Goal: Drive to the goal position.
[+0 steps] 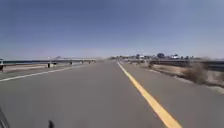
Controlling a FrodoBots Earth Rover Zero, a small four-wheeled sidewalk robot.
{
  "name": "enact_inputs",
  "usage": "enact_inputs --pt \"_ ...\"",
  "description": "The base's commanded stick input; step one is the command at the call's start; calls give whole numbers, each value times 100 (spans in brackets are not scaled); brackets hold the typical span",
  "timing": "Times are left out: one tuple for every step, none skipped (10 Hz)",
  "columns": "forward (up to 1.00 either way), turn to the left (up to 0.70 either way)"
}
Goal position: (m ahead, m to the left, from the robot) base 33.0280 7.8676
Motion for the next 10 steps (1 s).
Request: enact_inputs --pt "85 0" --pt "85 0" --pt "85 0" --pt "85 0" --pt "85 0" --pt "85 0" --pt "85 0" --pt "85 0" --pt "85 0" --pt "85 0"
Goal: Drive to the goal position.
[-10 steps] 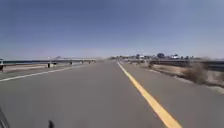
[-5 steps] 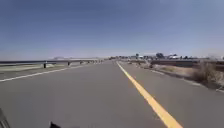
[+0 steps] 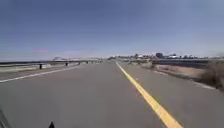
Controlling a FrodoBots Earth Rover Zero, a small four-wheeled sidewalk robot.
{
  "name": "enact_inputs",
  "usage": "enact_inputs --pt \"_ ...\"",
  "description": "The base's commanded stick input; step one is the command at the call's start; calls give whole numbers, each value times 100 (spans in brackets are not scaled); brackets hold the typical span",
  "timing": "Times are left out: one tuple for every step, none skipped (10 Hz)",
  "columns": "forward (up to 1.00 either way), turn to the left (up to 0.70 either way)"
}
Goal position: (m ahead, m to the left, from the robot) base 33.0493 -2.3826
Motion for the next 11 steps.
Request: enact_inputs --pt "85 0" --pt "85 0" --pt "85 0" --pt "85 0" --pt "85 0" --pt "85 0" --pt "85 0" --pt "85 0" --pt "85 0" --pt "85 0" --pt "85 0"
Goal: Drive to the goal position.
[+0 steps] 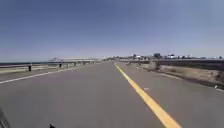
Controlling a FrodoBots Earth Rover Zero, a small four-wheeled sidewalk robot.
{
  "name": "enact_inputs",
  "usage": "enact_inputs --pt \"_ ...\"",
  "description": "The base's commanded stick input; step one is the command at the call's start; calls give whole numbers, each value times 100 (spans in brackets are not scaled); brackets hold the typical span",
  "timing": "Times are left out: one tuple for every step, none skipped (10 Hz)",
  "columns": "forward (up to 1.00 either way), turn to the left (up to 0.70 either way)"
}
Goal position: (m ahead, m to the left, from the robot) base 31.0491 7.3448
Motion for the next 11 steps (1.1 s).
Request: enact_inputs --pt "85 0" --pt "85 0" --pt "85 0" --pt "85 0" --pt "85 0" --pt "85 0" --pt "85 0" --pt "85 0" --pt "85 0" --pt "85 0" --pt "85 0"
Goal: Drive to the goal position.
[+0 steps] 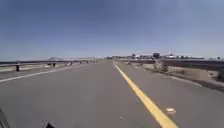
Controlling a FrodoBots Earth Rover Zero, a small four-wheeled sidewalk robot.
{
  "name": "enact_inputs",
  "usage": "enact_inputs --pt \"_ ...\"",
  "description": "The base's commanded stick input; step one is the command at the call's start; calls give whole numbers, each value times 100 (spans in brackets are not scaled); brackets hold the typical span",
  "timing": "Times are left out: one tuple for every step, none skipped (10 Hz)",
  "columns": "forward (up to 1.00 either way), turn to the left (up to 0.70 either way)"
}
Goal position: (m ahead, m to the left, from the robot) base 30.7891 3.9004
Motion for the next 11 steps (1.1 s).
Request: enact_inputs --pt "85 0" --pt "85 0" --pt "85 0" --pt "85 0" --pt "85 0" --pt "85 0" --pt "85 0" --pt "85 0" --pt "85 0" --pt "85 0" --pt "85 0"
